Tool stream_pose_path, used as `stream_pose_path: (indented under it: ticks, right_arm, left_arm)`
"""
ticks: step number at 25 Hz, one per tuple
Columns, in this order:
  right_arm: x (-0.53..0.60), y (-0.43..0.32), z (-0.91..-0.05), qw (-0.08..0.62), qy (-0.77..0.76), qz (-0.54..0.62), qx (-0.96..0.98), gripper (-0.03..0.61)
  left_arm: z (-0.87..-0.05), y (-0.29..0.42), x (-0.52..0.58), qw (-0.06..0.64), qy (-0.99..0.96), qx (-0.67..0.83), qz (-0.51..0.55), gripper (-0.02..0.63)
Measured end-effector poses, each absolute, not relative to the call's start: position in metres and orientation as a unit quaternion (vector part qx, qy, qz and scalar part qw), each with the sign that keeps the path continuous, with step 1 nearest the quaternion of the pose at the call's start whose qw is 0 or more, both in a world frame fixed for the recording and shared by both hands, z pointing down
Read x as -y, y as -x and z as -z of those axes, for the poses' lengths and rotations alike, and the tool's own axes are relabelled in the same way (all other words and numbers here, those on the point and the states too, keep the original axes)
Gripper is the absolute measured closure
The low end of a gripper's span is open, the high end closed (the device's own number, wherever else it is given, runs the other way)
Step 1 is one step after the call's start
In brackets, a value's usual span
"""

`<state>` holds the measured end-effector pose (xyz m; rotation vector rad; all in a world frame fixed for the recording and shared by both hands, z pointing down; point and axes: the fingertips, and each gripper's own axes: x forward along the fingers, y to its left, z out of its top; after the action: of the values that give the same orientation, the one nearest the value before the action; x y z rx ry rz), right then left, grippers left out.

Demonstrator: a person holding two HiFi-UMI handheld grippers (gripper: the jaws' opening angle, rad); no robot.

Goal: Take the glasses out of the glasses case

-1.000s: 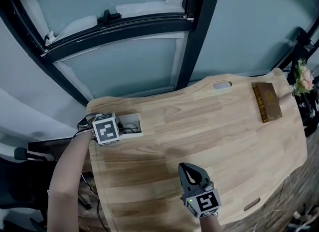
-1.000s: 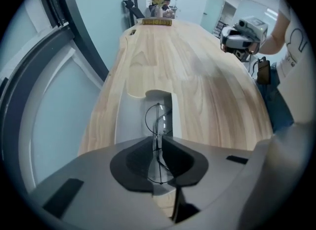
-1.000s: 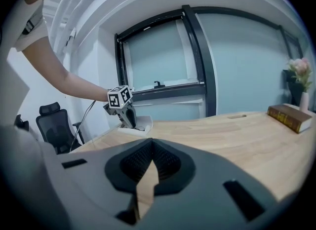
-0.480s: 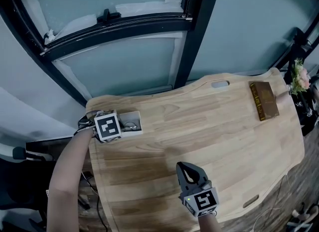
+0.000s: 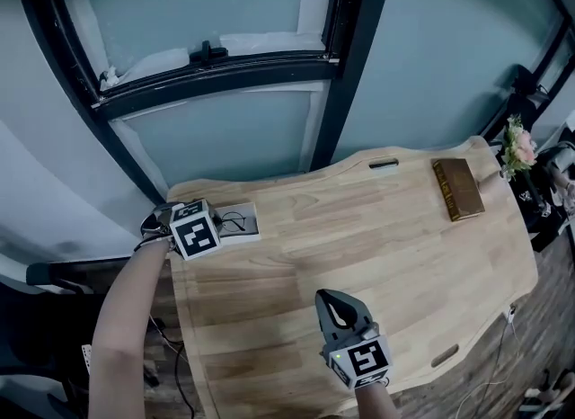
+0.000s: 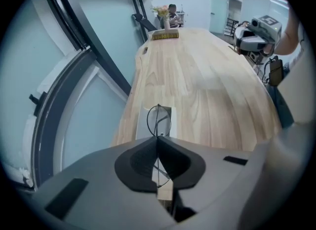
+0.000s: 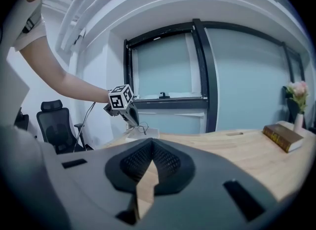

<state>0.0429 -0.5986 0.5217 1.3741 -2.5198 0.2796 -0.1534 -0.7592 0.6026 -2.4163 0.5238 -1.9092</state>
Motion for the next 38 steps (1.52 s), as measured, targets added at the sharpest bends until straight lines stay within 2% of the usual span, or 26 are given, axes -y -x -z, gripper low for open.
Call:
stream_pose_path:
  ticks: [5, 11, 19, 24, 38]
  right_arm:
    - [0.574, -0.041, -0.482, 0.113, -0.484, -0.064, 0.865, 0.568]
    - [0.533, -0.035, -0.432, 0.091, -0.498, -0.025, 0.862, 0.568]
    - [0.468, -0.010, -0.375, 0.071, -0.509, 0.017, 0.858, 0.568]
    - [0.423, 0.006, -0.347, 0.064, -0.519, 0.046, 0.851, 0.568]
    - [0.366, 0.000, -0.278, 0.031, -0.531, 0.104, 0.840, 0.569]
  left_arm:
    - [-0.556, 0.151, 0.726, 0.014, 0.798, -0.220, 0.560, 0.592]
    - [-0.502, 0.154, 0.665, 0.059, 0.818, -0.309, 0.482, 0.592]
    - [-0.429, 0.170, 0.562, 0.084, 0.823, -0.445, 0.344, 0.592]
    - [-0.396, 0.185, 0.497, 0.075, 0.819, -0.510, 0.252, 0.592]
    - [-0.311, 0.198, 0.403, 0.094, 0.799, -0.589, 0.080, 0.592]
